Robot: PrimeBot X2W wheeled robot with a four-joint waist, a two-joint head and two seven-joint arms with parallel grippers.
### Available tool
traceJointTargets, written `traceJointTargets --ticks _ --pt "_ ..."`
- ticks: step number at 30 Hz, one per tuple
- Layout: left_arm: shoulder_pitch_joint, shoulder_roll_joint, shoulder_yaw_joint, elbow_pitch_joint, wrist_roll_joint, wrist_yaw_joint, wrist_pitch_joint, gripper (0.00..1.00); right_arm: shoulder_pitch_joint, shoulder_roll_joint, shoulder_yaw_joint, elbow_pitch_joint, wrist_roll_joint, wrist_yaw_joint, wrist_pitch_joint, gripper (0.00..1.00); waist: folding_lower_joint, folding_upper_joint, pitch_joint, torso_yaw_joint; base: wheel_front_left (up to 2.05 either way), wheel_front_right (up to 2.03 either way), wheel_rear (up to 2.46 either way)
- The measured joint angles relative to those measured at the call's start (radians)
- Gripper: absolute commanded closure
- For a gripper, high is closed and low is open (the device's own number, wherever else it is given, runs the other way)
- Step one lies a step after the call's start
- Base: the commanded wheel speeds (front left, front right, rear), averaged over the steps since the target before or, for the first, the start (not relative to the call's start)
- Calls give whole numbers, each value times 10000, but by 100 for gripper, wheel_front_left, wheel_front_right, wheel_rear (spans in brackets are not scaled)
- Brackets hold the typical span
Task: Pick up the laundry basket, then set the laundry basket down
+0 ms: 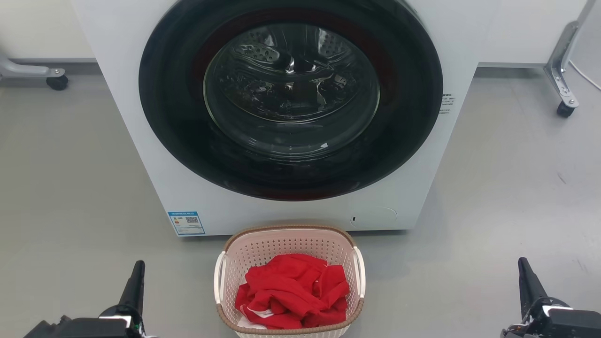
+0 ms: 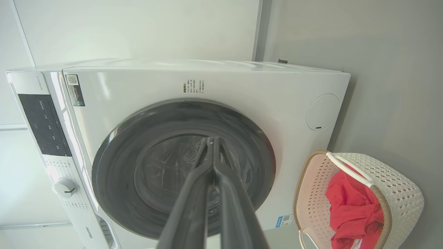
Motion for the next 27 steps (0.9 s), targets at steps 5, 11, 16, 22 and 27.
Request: traceJointTargets --ticks 5,11,16,22,27 --pt "-151 -27 67 65 -460 -84 115 100 -90 4 -148 33 441 79 109 100 0 0 3 7 0 0 0" --pt "-151 -36 71 75 -481 -84 115 100 -160 6 -151 36 441 121 109 100 0 0 3 7 0 0 0" --pt "-151 -36 71 77 -481 -84 115 100 -160 6 -151 36 441 121 109 100 0 0 3 7 0 0 0" --pt "-151 -38 71 79 -481 -84 115 100 -160 6 -151 36 441 121 109 100 0 0 3 7 0 0 0" --pt "-151 -38 71 79 -481 -84 115 100 -160 6 -151 36 441 121 109 100 1 0 3 7 0 0 0"
